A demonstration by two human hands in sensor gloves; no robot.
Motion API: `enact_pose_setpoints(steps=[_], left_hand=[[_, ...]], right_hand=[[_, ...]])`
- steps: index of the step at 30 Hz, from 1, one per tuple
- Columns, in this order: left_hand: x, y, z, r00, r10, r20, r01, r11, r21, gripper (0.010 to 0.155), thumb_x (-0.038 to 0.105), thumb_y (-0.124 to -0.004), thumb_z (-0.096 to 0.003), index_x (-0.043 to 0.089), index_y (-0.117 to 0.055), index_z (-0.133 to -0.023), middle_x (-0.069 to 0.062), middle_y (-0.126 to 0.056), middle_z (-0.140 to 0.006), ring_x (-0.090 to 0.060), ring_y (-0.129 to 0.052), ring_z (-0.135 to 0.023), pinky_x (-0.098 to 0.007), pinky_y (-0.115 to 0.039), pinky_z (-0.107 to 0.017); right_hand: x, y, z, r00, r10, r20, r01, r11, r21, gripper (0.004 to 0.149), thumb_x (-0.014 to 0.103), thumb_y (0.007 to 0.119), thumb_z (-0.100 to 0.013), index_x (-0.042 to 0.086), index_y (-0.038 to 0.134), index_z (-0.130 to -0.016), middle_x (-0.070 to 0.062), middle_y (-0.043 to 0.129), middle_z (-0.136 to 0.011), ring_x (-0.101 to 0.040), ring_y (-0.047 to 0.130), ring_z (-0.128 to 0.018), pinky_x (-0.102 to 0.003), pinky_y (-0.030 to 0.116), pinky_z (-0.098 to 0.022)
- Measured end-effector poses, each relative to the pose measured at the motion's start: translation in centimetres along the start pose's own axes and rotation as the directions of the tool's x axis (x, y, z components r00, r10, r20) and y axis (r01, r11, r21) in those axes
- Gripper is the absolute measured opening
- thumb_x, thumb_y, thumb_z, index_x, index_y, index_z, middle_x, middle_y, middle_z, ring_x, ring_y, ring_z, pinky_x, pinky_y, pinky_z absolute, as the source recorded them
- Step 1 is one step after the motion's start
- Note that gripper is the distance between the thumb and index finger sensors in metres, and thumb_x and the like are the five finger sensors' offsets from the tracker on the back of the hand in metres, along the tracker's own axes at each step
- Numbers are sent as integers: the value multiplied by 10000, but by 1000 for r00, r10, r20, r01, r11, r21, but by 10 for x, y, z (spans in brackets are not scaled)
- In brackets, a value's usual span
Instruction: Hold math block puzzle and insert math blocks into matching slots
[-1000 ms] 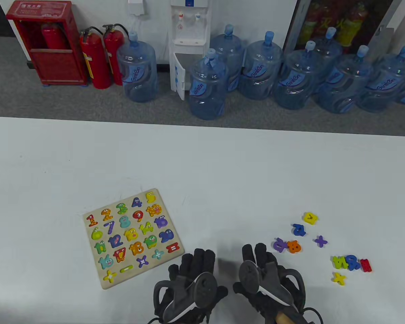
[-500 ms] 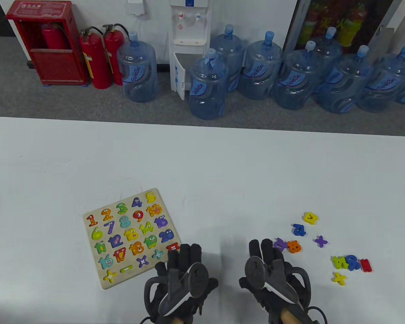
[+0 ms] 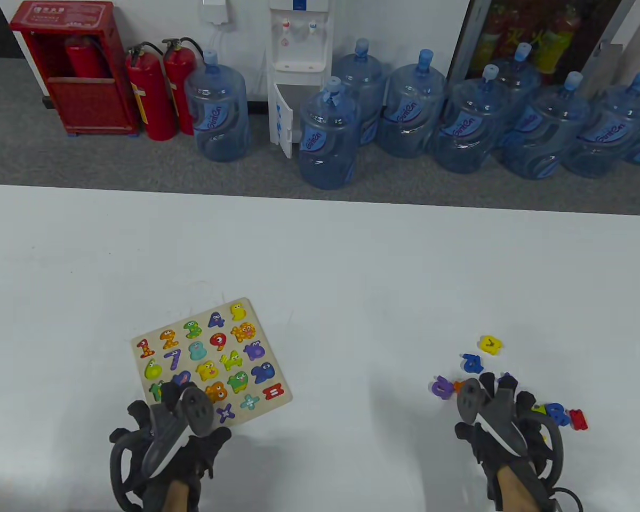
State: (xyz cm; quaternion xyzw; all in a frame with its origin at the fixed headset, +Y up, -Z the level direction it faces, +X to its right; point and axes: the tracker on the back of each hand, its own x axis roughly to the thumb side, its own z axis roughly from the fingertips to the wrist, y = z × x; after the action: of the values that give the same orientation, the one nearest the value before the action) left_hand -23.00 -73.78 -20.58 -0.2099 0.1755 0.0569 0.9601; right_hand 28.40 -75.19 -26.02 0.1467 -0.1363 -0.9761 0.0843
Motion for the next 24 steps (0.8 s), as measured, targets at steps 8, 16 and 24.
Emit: enact_pose_setpoints(steps=[8,16,24], left_hand=[[12,-13,0,998,53,45,-45,987,-152,849,673,-717,-329,403,-379,-1059,113,-201,-1139,-568,-259,-1065,-847,-422,-646],[60,-24,26,988,-62,143,83,985,-149,809,645,-719,-342,406,-388,-1040,106,-219,-1122,-497,-290,-1089,-847,-395,-643],[108,-27,50,927,-256,275,276,960,-38,757,657,-717,-315,368,-518,-986,51,-409,-1077,-512,-542,-1036,-825,-478,-617]], right_hand=[[1,-4,0,999,0,42,3,998,-67,692,436,784,-272,215,664,-917,-144,681,-929,-299,851,-685,-343,811,-444],[7,-7,5,998,-3,65,13,987,-160,566,377,841,-258,233,796,-804,-58,843,-776,-173,981,-485,-270,863,-302],[1,-15,10,978,-144,150,164,978,-129,529,407,824,-262,236,846,-762,-40,888,-748,-160,1005,-472,-282,869,-292]])
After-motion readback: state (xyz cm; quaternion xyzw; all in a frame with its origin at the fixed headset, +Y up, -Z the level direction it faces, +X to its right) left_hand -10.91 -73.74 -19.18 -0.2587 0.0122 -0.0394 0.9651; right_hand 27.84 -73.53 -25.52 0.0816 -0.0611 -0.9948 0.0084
